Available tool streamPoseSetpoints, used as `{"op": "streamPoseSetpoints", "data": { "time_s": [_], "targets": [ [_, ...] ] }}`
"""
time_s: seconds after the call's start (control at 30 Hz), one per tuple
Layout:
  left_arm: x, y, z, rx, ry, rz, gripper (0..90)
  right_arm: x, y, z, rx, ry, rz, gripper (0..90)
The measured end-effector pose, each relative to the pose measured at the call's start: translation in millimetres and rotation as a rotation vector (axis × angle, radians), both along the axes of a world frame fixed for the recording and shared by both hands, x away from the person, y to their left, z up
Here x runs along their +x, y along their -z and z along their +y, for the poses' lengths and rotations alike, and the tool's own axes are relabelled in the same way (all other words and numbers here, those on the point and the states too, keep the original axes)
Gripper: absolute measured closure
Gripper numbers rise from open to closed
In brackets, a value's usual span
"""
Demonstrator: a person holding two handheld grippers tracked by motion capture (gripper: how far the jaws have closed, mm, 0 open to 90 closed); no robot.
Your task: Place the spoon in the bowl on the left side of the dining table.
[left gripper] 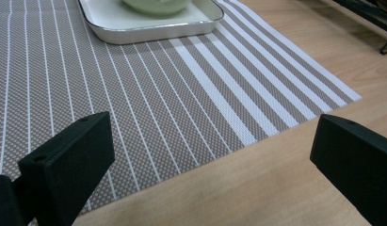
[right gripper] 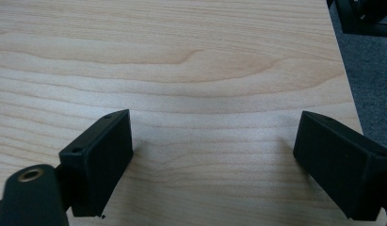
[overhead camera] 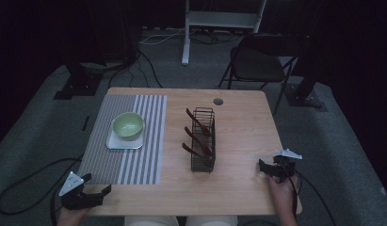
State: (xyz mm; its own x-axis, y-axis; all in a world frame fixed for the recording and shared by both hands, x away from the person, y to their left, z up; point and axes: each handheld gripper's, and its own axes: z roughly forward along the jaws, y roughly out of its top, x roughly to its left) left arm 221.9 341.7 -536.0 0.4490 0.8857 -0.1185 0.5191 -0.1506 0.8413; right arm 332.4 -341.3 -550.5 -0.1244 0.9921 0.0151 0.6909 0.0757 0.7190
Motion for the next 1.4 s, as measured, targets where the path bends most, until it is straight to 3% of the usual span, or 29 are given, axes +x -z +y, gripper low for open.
{"op": "streamPoseSetpoints", "data": {
  "time_s": [0.23,0.43,0.93,1.07,1.4],
  "targets": [
    [-2.8,-0.5,4.9,0.008,-0.014,0.005,0.3,0.0,0.0,0.0,0.0,0.0,0.0,11.6],
    [-0.5,3.8,2.3,0.014,0.028,0.052,0.3,0.0,0.0,0.1,0.0,0.0,0.0,11.6],
    [-1.1,1.4,-1.6,0.027,0.032,0.043,1.7,-0.1,0.0,0.1,0.0,0.0,0.0,11.7],
    [-0.5,0.0,-7.7,0.027,0.06,0.056,1.7,-0.1,0.0,0.1,0.0,0.0,0.0,11.7],
    [2.1,-6.4,-20.9,0.018,0.094,0.042,1.8,-0.1,0.0,0.1,0.0,0.0,0.0,11.7]
  ]
}}
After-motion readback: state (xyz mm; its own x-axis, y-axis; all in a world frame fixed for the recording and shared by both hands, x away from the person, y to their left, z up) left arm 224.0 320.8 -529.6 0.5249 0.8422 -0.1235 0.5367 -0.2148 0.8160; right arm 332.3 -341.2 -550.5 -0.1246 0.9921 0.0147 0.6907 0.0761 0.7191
